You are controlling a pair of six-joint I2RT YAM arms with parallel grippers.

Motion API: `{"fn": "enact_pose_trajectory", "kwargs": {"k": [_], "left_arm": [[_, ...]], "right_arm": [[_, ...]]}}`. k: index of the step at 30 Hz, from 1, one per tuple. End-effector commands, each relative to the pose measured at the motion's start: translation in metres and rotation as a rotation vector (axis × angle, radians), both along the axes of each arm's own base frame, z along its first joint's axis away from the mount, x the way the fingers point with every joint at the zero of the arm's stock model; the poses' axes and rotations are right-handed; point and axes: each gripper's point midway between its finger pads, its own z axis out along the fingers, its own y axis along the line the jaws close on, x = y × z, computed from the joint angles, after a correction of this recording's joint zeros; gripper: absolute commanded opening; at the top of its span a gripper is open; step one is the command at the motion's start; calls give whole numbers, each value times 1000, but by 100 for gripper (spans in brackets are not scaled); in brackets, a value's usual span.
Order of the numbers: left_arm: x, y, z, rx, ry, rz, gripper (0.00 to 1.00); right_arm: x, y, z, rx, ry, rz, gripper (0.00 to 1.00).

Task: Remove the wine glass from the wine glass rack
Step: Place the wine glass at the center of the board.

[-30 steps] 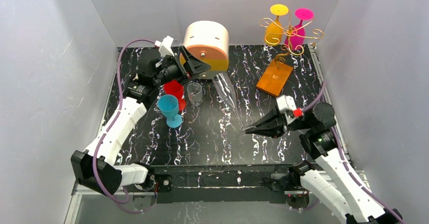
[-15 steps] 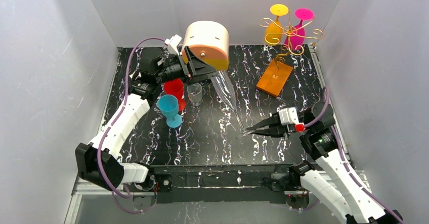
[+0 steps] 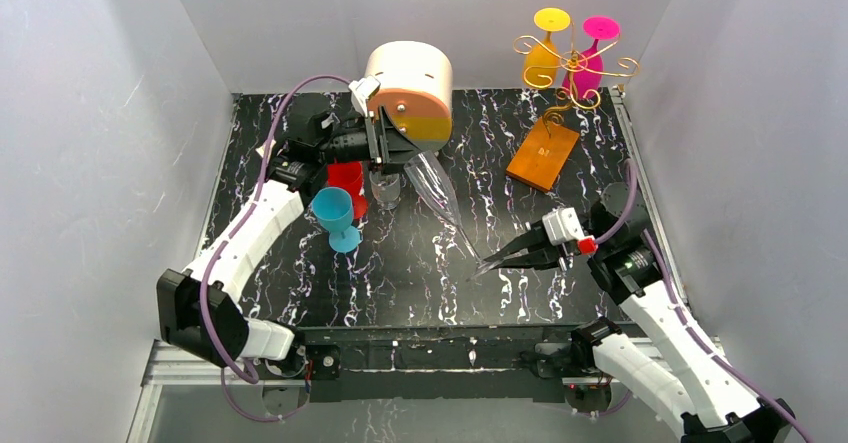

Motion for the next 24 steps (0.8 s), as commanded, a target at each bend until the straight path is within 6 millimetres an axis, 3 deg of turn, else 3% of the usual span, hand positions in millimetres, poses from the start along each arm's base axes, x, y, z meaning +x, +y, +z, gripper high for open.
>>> {"fn": "enact_pose_trajectory", "kwargs": {"k": [1, 7, 13, 19, 24], "left_arm": [[-30, -3, 6, -16, -38, -133, 51], [-44, -1, 11, -27, -72, -189, 41], [-62, 4, 25, -70, -132, -247, 48], [-84, 10, 46, -140, -228, -344, 51], [-99, 16, 51, -134, -294, -405, 46]], "right_arm": [[7, 3, 26, 57, -144, -14, 1], [15, 6, 24, 45, -145, -25, 1], [20, 6, 25, 49, -168, -55, 1], [11, 4, 28, 58, -179, 5, 1], [7, 4, 33, 68, -197, 32, 1]]}}
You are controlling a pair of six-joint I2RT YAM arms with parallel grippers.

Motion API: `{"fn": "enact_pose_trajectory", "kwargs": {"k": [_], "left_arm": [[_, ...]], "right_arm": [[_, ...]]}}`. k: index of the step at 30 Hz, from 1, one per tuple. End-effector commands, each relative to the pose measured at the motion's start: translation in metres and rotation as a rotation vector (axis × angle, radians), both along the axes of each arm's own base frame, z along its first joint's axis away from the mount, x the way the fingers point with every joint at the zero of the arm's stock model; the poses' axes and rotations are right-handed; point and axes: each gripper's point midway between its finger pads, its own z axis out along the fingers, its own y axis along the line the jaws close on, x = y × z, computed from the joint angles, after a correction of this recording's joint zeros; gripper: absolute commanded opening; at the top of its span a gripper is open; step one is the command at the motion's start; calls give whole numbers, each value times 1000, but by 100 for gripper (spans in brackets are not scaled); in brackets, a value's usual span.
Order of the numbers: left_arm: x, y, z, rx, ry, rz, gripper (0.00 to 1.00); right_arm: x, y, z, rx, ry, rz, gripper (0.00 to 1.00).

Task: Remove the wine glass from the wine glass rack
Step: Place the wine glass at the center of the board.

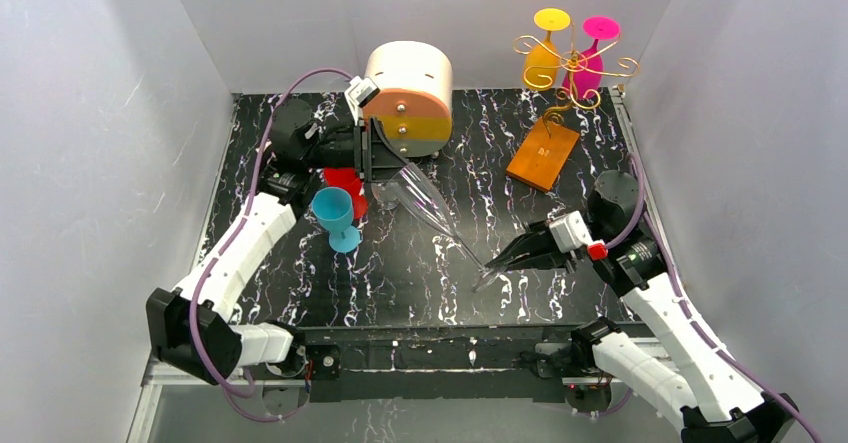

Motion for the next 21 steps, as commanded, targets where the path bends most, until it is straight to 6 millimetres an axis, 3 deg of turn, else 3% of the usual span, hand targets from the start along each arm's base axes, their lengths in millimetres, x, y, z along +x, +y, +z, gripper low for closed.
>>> {"fn": "enact_pose_trajectory", "kwargs": {"k": [1, 3, 12, 21], "left_arm": [[-49, 8, 17, -20, -146, -174, 46], [-52, 9, 18, -15, -155, -180, 44], [-61, 13, 25, -27, -198, -209, 0], [-64, 15, 36, -40, -270, -185, 0]], "right_arm": [[18, 6, 25, 63, -129, -78, 1], [18, 6, 28, 65, -132, -77, 1], [25, 9, 31, 70, -142, -96, 1], [37, 11, 28, 62, -127, -173, 1]]}}
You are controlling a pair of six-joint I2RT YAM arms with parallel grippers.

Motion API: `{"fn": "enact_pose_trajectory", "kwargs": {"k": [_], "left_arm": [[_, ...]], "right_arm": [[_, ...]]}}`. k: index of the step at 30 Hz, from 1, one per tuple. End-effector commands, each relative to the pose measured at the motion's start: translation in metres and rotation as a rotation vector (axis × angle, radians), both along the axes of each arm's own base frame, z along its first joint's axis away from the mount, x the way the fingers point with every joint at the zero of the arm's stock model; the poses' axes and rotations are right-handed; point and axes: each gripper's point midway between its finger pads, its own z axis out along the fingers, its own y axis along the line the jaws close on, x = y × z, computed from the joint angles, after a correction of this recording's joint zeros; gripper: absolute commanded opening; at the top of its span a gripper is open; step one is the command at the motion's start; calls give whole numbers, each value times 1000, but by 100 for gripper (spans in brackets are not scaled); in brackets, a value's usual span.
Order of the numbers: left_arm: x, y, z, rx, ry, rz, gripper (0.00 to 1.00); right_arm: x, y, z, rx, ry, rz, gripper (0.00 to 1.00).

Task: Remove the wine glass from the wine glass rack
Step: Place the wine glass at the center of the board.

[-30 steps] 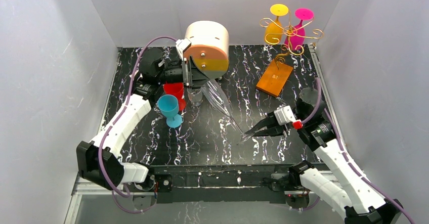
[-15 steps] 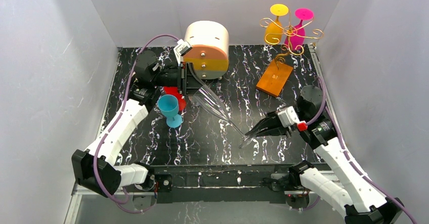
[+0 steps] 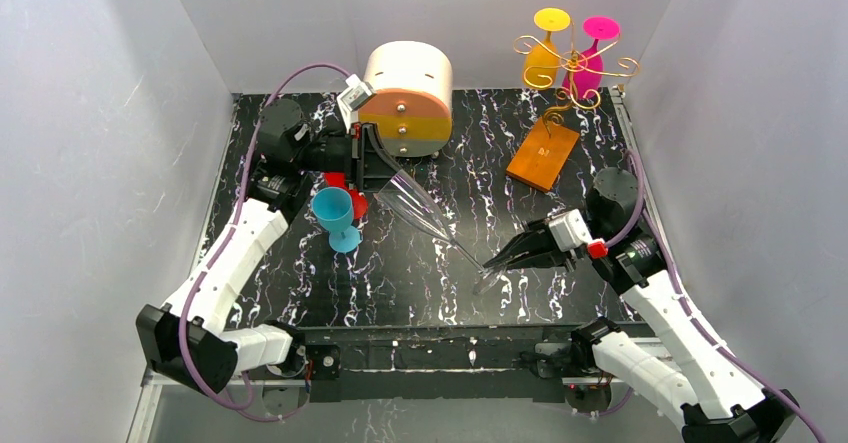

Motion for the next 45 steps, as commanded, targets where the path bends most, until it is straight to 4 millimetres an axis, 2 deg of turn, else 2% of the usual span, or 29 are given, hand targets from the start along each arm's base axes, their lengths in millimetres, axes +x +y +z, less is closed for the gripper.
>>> {"fn": "enact_pose_trajectory", "kwargs": {"k": [1, 4, 17, 24, 28, 45], "left_arm": [[-27, 3, 21, -25, -99, -64, 0], [-26, 2, 20, -24, -103, -58, 0], [-27, 3, 19, -19, -100, -80, 0], [-24, 1, 18, -18, -95, -64, 0], [-19, 0, 16, -11, -93, -44, 0], [-12, 1, 5, 68, -99, 10, 0]], "right_arm": [[39, 9, 23, 61, -119, -207, 2], [40, 9, 22, 65, -116, -222, 13], [39, 8, 20, 58, -100, -231, 35], [48, 9, 18, 56, -97, -284, 52], [54, 9, 17, 54, -94, -330, 58], [43, 5, 11, 5, -79, -289, 62]]}}
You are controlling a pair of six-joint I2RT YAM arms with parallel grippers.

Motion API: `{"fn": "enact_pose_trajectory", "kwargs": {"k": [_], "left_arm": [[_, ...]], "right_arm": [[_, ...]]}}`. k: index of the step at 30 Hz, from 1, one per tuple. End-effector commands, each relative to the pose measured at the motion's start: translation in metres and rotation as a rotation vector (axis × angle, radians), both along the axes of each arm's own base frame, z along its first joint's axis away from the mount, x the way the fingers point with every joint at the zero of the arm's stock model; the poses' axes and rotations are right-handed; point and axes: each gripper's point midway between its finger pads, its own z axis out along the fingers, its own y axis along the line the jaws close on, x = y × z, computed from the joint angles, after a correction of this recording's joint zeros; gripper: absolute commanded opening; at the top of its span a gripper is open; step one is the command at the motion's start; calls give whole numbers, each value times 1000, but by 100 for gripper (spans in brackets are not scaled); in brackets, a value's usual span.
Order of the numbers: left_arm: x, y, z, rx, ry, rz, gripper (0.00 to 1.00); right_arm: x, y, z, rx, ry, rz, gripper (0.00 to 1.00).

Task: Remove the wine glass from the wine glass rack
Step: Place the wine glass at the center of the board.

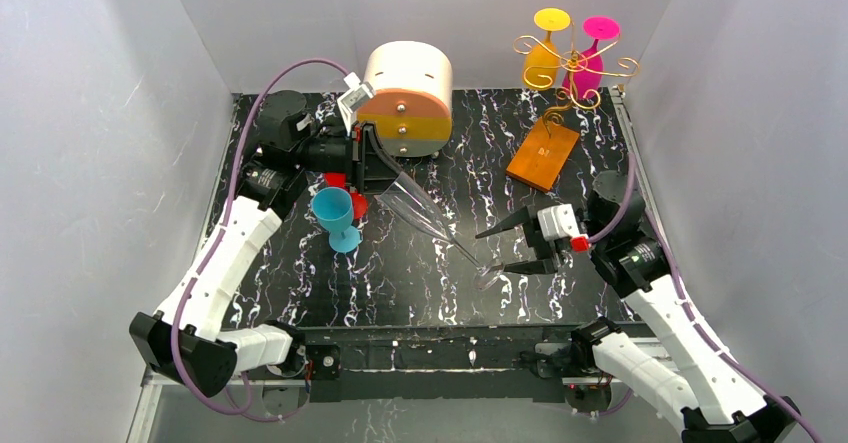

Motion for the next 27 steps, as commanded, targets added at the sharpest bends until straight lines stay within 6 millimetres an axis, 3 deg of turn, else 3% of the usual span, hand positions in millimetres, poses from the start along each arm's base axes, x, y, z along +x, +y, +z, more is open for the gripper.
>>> {"fn": "enact_pose_trajectory", "kwargs": {"k": [1, 18, 27], "left_arm": [[-12, 0, 5, 19, -5, -26, 0], [3, 21, -24, 290, -179, 122, 0], [-5, 19, -9, 234, -210, 105, 0]], "right_arm": [[15, 0, 18, 19, -92, -74, 62], [16, -4, 9, -29, -65, -109, 63], [16, -7, -4, -65, -40, -134, 63]]}}
